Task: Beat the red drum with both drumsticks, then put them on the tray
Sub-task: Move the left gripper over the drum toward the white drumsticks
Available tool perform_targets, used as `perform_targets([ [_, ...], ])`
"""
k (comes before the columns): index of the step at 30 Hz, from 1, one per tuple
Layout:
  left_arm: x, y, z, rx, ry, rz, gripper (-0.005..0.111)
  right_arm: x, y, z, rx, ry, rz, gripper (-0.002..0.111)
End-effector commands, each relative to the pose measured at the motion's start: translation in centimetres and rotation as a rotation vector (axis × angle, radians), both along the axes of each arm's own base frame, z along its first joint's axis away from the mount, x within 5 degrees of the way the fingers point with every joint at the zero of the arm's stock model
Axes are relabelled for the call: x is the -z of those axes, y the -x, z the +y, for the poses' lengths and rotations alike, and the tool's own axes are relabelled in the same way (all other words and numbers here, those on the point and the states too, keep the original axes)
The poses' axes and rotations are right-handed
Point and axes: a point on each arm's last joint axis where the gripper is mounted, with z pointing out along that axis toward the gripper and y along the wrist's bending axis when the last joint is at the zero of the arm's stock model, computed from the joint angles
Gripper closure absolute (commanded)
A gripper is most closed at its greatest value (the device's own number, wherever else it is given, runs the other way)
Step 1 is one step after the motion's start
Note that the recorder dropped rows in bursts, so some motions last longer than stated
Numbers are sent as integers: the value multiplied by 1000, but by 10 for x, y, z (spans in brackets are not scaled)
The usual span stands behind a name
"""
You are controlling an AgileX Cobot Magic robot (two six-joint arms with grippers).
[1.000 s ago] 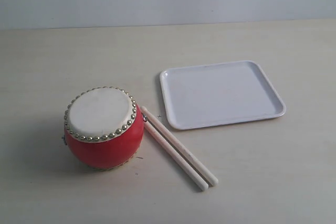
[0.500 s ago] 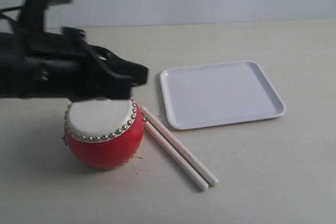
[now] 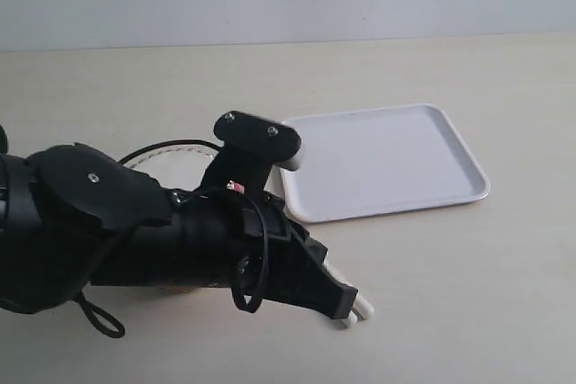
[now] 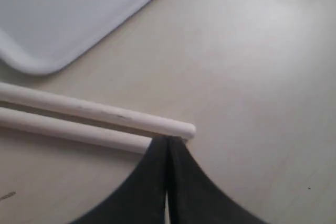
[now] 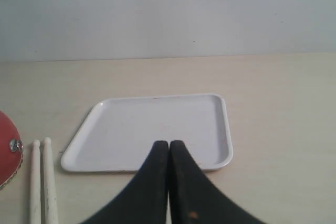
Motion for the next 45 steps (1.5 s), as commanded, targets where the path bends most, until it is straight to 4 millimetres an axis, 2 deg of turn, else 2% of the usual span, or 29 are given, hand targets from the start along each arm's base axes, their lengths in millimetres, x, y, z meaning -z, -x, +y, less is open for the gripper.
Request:
perform_targets([
  [1,14,-8,-1,-173,-11,55,107,1,0,0,7,1,-8,108],
  [3,17,-15,-1,-272,-13,62,107,1,0,0,7,1,-8,108],
  [6,19,-19,-7,-327,10,107,107,1,0,0,7,1,-8,108],
  [10,19,-17,-12,-417,91,241,107,1,0,0,7,1,-8,108],
  [16,19,-15,-13,-509,147,341,107,1,0,0,7,1,-8,108],
  [21,19,-15,-14,-649,219,467,107,1,0,0,7,1,-8,108],
  [36,19,-18,-11,-691,216,432,107,1,0,0,7,1,-8,108],
  [45,19,-8,-17,-830,297,589,107,1,0,0,7,1,-8,108],
])
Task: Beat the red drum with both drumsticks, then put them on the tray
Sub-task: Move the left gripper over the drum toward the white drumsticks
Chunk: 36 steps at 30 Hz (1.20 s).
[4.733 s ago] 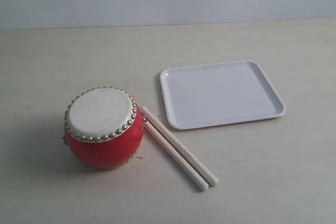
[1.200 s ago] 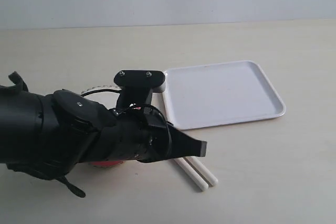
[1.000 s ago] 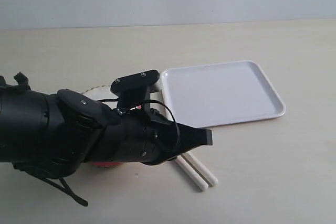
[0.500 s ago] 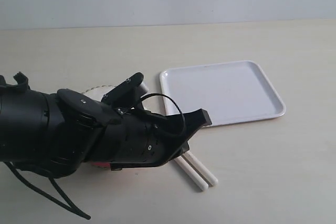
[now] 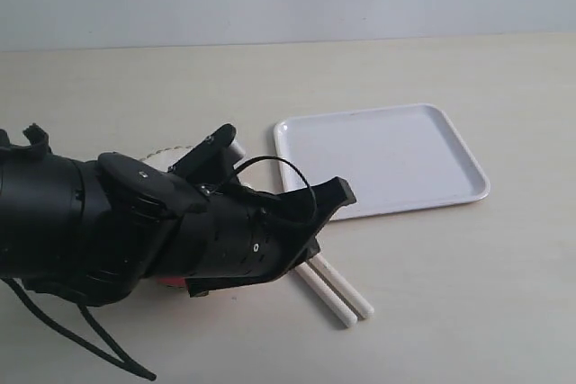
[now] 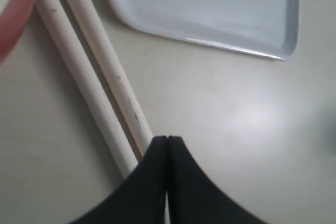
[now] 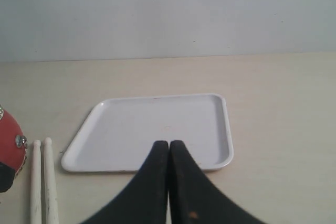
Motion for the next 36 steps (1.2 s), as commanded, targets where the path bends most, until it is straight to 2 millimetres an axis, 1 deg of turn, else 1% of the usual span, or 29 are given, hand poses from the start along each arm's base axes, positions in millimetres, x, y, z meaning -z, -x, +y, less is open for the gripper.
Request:
perform_targets([
  [1,0,10,-7,-129,73,103,107,1,0,-1,7,3,-8,108],
  [3,0,15,-10,-195,99,143,107,1,0,-1,7,3,-8,108],
  [5,6,21,-13,-278,101,170,107,1,0,-1,7,3,-8,108],
  [8,21,29,-22,-341,59,150,107,1,0,-1,7,3,-8,108],
  [10,25,28,-30,-354,41,114,107,1,0,-1,7,3,-8,108],
  [13,17,25,-40,-317,61,89,107,1,0,-1,7,3,-8,108],
  [17,6,20,-49,-333,100,71,107,1,0,-1,7,3,-8,108],
  [21,4,15,-47,-385,99,39,107,1,0,-1,7,3,-8,108],
  [25,4,5,-42,-359,58,-8,106,1,0,-1,7,3,-8,108],
  [27,4,1,-39,-335,27,-40,102,1,0,-1,7,3,-8,108],
  [28,5,0,-38,-328,16,-49,98,1,0,-1,7,3,-8,108],
  [34,11,2,-32,-332,-10,-45,69,1,0,-1,7,3,-8,108],
  [36,14,4,-29,-343,-8,-23,65,1,0,-1,7,3,-8,108],
])
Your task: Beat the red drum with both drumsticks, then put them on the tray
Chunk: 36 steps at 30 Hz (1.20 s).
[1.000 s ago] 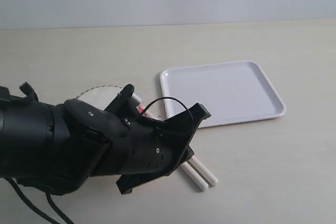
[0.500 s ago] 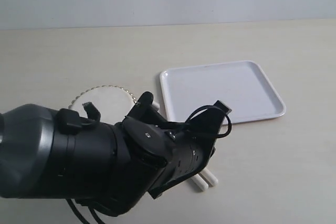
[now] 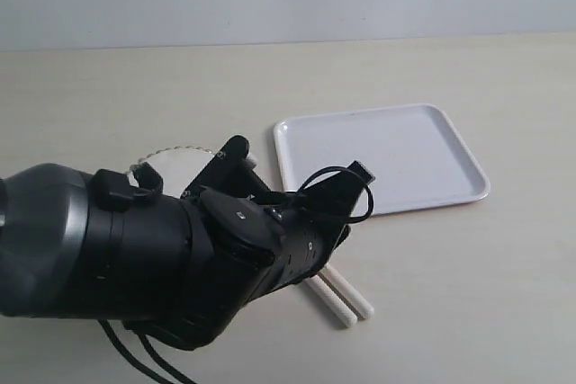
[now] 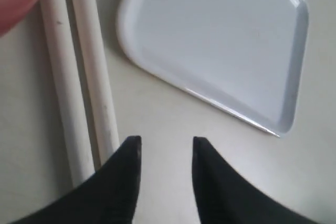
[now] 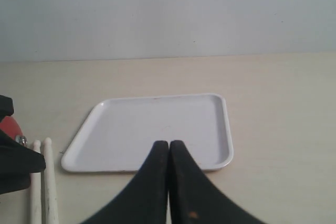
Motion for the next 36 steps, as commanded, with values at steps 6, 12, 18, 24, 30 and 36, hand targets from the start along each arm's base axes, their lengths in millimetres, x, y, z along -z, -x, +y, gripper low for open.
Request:
perform_targets([
  [6,26,13,28,-108,-21,110,78,1,0,-1,7,3,-8,108],
  [12,25,14,29,-100,-6,128,81,1,0,-1,7,3,-8,108],
  [18,24,7,26,-119,-1,114,82,1,0,-1,7,3,-8,108],
  [24,7,-1,5,-70,42,66,107,1,0,-1,7,3,-8,108],
  [30,20,-9,-14,-88,58,85,107,1,0,-1,7,3,-8,108],
  [36,24,-13,-28,-59,69,89,107,1,0,-1,7,3,-8,108],
])
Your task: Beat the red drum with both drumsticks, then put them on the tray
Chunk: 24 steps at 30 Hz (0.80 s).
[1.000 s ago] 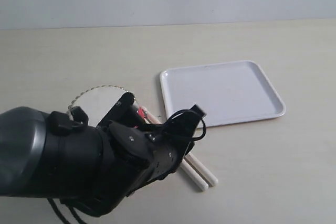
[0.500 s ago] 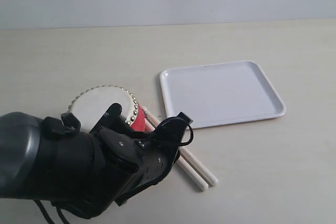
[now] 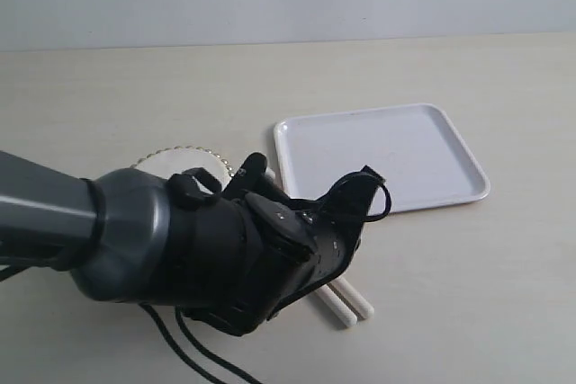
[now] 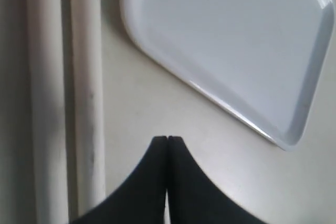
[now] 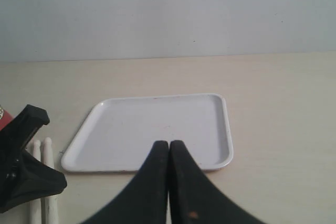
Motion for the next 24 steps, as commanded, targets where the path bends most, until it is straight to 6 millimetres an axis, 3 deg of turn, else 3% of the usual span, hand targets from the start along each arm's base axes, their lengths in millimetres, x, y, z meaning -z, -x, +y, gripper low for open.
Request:
perform_targets([
  [1,1,-2,-7,18,12,4,107,1,0,-1,7,3,-8,108],
  [14,13,1,-7,13,11,49,107,1,0,-1,7,3,-8,108],
  [24,29,12,11,-14,-20,119,107,1,0,-1,7,3,-8,108],
])
